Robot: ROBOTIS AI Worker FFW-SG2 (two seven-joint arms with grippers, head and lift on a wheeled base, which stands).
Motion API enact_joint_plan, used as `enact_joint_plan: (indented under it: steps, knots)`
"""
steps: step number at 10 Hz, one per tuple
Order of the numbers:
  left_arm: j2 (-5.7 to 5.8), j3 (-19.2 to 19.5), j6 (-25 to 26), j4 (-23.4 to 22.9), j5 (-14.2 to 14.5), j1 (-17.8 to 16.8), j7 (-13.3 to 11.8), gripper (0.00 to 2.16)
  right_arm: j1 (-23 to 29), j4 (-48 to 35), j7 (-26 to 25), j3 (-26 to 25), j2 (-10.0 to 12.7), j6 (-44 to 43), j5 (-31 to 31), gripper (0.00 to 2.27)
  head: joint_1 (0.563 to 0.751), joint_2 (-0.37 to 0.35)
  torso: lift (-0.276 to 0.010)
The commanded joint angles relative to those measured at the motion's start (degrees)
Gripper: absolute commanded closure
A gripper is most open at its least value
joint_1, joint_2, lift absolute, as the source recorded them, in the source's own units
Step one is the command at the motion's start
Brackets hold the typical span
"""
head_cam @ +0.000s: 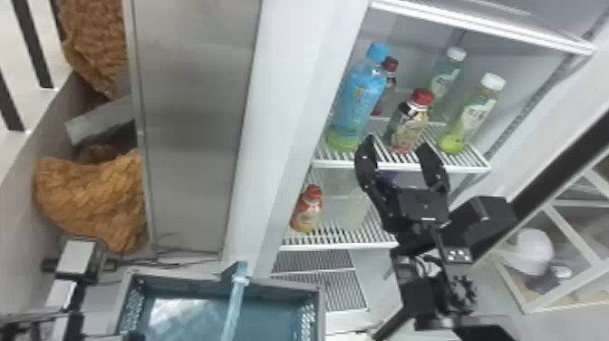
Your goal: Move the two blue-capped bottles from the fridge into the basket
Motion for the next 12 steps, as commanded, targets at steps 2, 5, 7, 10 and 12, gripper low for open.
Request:
enact_joint_plan:
  steps: [2,5,7,10,12]
  knots:
    - [0.04,0.00,0.03,0.00,0.00,0.00,0.00,1.21,-3.45,1.45,-1.45,1.95,-0.45,1.13,0.24,0.09,0.695,-0.350,-0.076]
    - [0.04,0.00,0.03,0.00,0.00,0.00,0.00,1.21,-8.09,3.00,-3.12,3.78,-1.15,3.81,0.24,0.08,0.695,-0.350,-0.076]
    - [0.04,0.12,0.03,0.00,0.00,0.14,0.00,1.21,-9.77,3.99,-4.26,3.89,-1.15,4.51,0.58,0.09,0.695,-0.350,-0.076]
    - [0.04,0.00,0.03,0.00,0.00,-0.14,0.00,1.21,-14.42,8.49,-4.79,5.04,-1.68,5.49,0.92,0.08,0.695,-0.350,-0.076]
    - [0.04,0.12,0.03,0.14,0.00,0.00,0.00,1.21,-16.10,9.89,-6.11,5.95,-1.77,5.49,0.92,0.09,0.695,-0.350,-0.076]
